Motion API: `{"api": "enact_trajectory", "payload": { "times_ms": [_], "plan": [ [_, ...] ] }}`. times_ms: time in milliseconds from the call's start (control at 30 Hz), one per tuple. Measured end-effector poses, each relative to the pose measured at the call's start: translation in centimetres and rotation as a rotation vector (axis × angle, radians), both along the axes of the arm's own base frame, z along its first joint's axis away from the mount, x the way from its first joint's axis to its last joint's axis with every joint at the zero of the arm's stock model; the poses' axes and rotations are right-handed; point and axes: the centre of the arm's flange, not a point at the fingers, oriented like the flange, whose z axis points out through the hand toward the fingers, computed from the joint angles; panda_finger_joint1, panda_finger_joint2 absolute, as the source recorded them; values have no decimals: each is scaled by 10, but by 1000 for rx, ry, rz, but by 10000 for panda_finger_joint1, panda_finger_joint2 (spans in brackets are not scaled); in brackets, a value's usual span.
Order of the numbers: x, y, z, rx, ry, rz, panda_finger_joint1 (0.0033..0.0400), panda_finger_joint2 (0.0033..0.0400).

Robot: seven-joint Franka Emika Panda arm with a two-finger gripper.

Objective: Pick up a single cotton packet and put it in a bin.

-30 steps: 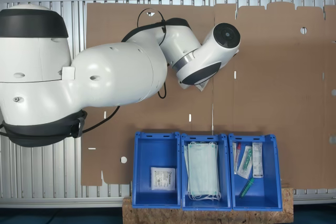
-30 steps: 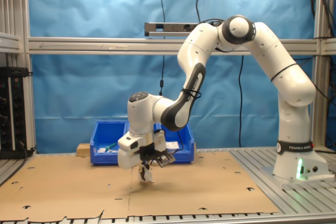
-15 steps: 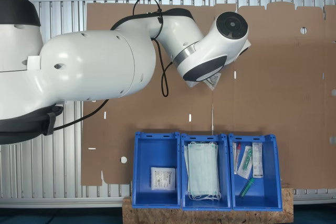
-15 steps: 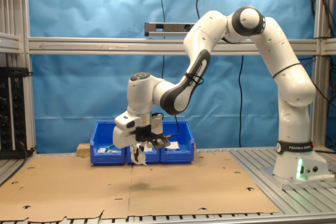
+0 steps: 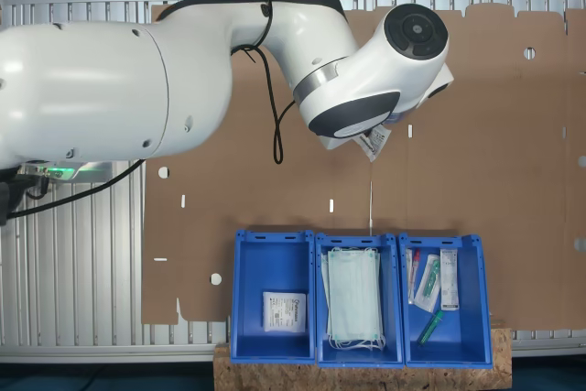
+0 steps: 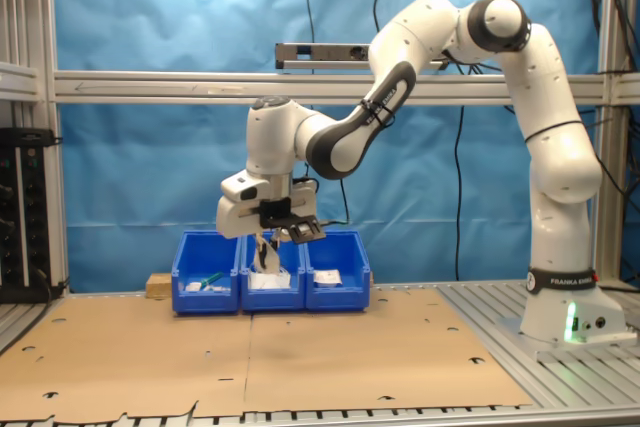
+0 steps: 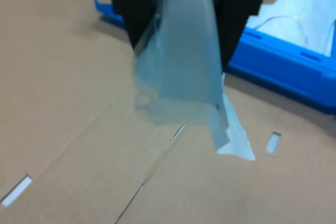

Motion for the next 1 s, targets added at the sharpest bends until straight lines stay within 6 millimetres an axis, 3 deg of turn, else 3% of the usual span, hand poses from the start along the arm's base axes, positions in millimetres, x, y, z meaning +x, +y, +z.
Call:
{"api": "enact_trajectory", "payload": {
  "times_ms": [467, 767, 1000],
  "plan": [
    [-25, -40, 52, -41, -14, -116, 59, 59],
    [-58, -88, 74, -71, -11, -225, 59, 59],
    [-77, -130, 79, -82, -3, -312, 59, 59]
  ]
}}
